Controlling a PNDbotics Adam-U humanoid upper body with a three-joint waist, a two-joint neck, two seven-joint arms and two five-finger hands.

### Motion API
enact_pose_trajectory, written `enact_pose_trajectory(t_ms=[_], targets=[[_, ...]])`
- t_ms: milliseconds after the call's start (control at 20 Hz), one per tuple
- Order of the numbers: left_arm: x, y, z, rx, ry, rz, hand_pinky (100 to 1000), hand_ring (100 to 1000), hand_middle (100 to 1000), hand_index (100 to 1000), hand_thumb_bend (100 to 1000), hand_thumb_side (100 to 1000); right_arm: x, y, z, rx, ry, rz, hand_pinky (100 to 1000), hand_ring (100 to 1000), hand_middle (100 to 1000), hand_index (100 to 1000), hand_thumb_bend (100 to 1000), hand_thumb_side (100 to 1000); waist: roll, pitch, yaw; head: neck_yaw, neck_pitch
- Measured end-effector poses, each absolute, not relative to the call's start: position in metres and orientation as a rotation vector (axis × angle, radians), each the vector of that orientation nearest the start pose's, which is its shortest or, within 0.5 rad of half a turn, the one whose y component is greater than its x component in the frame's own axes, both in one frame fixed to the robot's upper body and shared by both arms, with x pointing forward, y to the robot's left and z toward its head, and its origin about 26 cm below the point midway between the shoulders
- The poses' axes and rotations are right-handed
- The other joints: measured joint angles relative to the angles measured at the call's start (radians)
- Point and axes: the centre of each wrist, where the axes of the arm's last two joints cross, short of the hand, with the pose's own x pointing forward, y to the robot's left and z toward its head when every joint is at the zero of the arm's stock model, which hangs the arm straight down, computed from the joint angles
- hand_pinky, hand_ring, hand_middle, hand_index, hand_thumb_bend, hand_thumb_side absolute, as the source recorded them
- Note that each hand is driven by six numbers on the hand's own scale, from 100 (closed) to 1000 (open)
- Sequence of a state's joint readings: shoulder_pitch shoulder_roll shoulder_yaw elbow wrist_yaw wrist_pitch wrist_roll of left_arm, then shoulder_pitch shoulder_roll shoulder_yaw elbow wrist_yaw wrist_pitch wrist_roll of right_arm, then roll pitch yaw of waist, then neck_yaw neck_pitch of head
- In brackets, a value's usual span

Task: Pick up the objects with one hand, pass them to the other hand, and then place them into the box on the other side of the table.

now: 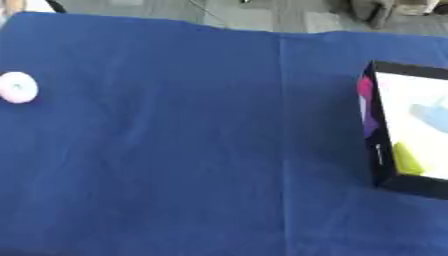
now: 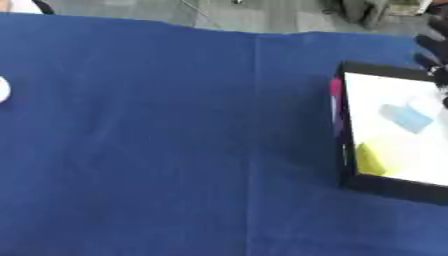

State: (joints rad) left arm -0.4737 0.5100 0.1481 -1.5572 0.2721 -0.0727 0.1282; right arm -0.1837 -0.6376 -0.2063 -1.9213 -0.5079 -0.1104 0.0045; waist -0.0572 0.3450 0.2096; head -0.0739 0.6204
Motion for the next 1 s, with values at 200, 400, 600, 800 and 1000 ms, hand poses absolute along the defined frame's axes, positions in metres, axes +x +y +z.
enact_pose_trajectory(t_ms=[200,400,600,800,1000], targets=[[0.368,0.365,0.197,0.245,-2.138,0.015,868,819,679,786,100,833,0.285,-0.367,0.211,-0.048,-2.248,0.174,1000,1000,1000,1000,100,532,-0.003,0.002,0.001,0.013,-0.001],[0.376,0.388,0.235,0.474,-2.157,-0.117,910,850,670,797,156,445,0.281,-0.366,0.208,-0.078,-2.244,0.2,1000,1000,1000,1000,100,536,-0.002,0.005,-0.006,0.04,-0.004],[0.391,0.429,0.281,0.841,-2.012,-0.432,914,868,708,823,345,281,0.277,-0.363,0.21,-0.093,-2.254,0.237,1000,1000,1000,1000,100,531,0.004,0.005,-0.019,0.067,-0.004],[0.407,0.468,0.294,1.04,-1.689,-0.657,921,876,720,824,445,241,0.276,-0.359,0.211,-0.091,-2.26,0.264,1000,1000,1000,1000,100,531,0.009,0.005,-0.03,0.096,-0.004],[0.42,0.487,0.289,1.079,-1.435,-0.777,931,880,730,822,492,310,0.276,-0.358,0.21,-0.088,-2.263,0.282,1000,1000,1000,1000,100,531,0.011,0.008,-0.038,0.12,-0.009]])
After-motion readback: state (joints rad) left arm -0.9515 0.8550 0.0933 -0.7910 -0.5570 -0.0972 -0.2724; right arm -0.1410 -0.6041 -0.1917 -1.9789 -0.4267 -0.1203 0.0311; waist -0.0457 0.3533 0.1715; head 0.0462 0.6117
